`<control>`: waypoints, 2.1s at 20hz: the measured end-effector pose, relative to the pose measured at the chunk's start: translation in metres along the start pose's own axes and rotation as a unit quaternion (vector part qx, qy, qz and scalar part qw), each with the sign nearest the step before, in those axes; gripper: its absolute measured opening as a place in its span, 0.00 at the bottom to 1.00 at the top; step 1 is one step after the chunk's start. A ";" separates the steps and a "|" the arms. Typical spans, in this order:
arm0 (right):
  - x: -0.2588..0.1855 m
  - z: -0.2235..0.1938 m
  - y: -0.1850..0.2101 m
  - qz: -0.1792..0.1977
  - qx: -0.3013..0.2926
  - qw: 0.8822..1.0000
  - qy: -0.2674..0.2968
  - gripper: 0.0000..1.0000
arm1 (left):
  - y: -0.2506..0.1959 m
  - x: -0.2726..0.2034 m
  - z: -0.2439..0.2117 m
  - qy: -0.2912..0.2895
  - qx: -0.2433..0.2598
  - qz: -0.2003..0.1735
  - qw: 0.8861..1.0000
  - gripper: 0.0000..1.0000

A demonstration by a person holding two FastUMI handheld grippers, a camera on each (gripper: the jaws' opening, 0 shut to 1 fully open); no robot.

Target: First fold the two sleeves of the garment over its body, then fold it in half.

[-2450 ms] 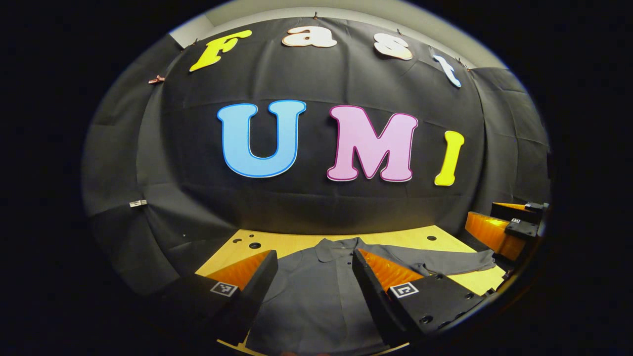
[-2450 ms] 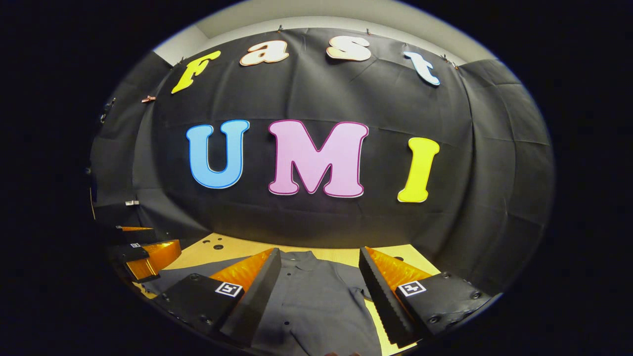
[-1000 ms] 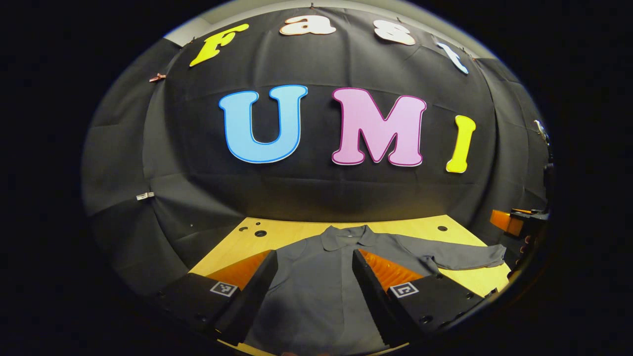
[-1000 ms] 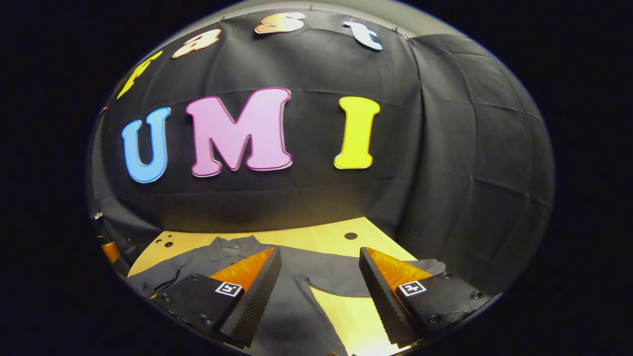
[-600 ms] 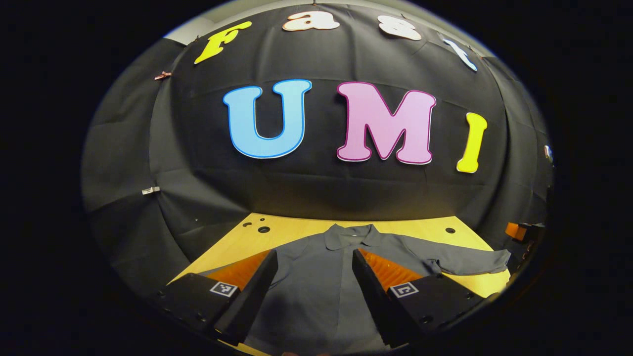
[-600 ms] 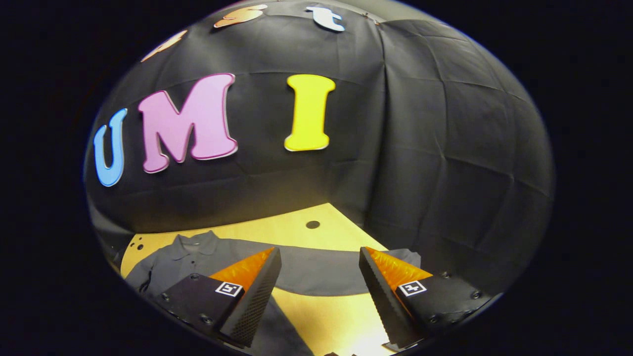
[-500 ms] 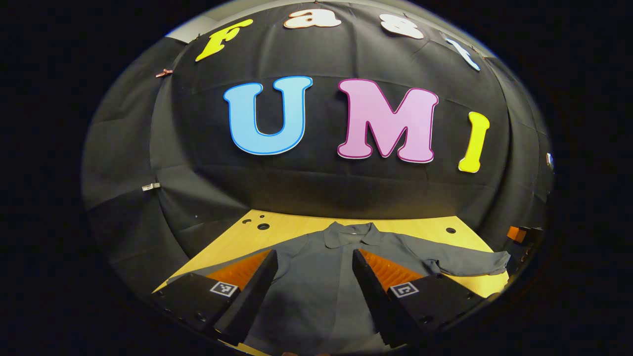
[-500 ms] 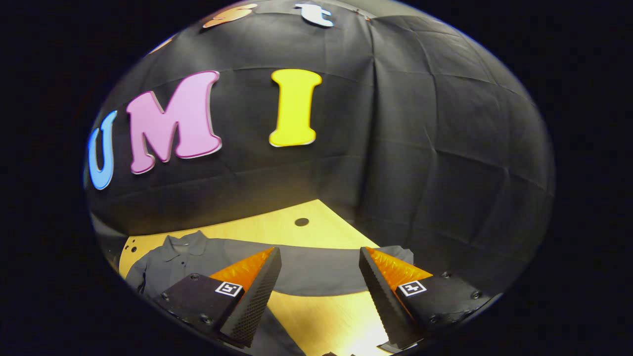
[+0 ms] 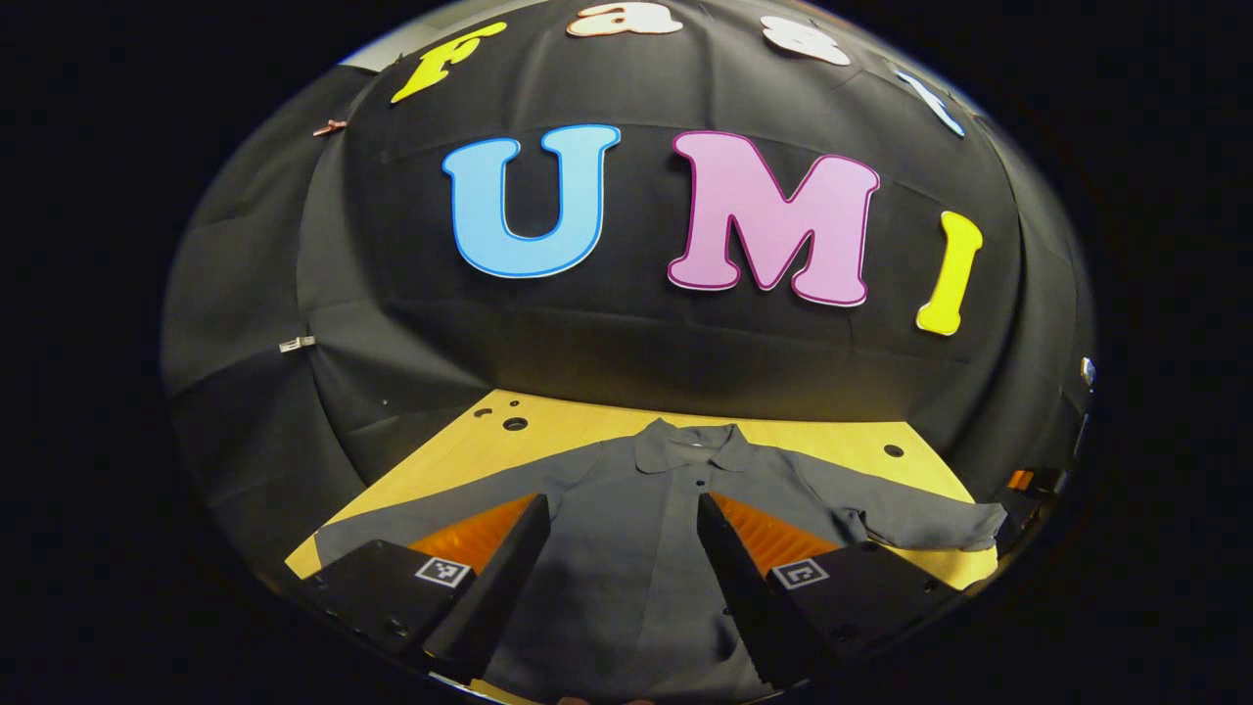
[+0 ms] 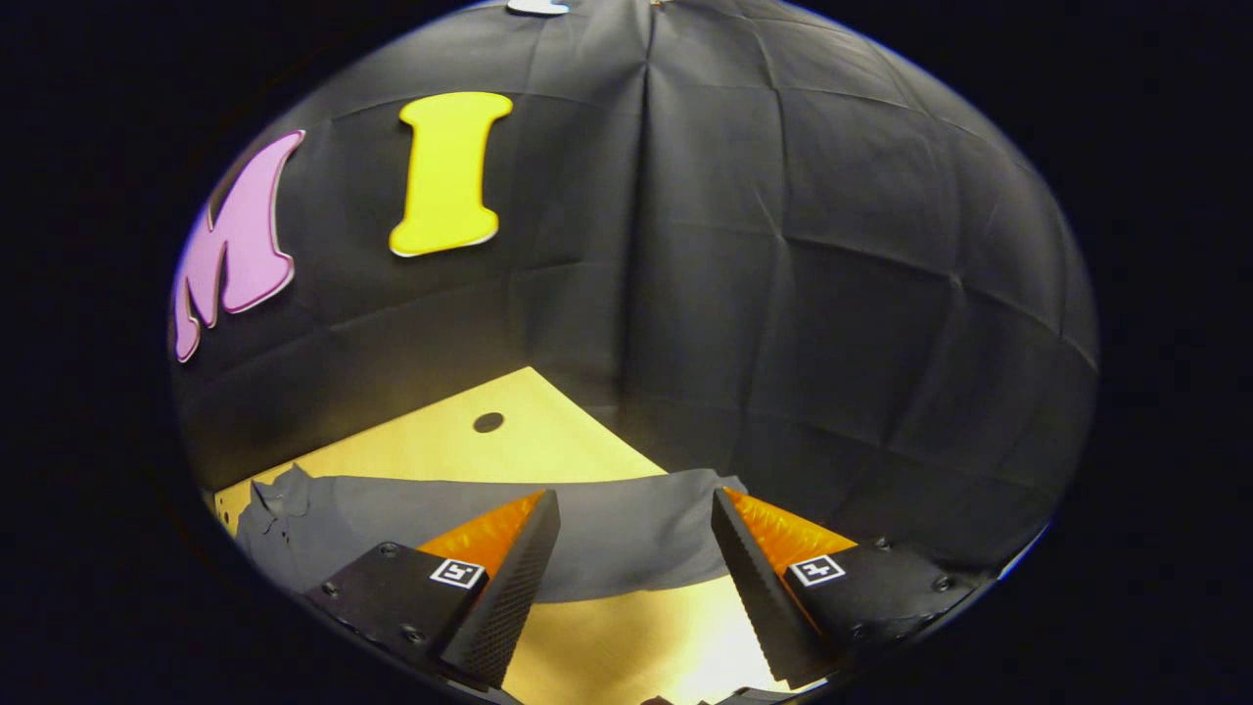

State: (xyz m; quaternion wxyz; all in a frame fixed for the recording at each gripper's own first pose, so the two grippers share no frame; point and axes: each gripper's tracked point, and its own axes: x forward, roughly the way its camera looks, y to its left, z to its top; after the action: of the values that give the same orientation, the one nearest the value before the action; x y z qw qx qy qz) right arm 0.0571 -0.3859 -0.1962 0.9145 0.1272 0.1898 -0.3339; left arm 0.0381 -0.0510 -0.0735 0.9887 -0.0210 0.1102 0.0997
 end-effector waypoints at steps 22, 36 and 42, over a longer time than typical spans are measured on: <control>0.131 -0.092 -0.075 -0.065 0.024 0.985 0.156 0.97 | 0.004 0.010 -0.029 0.048 0.006 0.032 0.998 0.96; 0.133 -0.093 -0.055 -0.023 -0.007 0.983 0.181 0.13 | 0.001 0.002 -0.026 0.046 0.017 0.039 0.998 0.96; 0.116 -0.050 -0.036 0.016 -0.029 0.990 0.140 0.10 | 0.003 -0.005 -0.020 0.035 0.019 0.040 0.998 0.96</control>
State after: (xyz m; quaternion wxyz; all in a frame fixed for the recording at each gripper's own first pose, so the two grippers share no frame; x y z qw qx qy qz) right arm 0.1020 -0.4602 -0.2951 0.8876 0.1492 0.3233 -0.2923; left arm 0.0289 -0.0497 -0.0917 0.9797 -0.0012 0.1470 0.1366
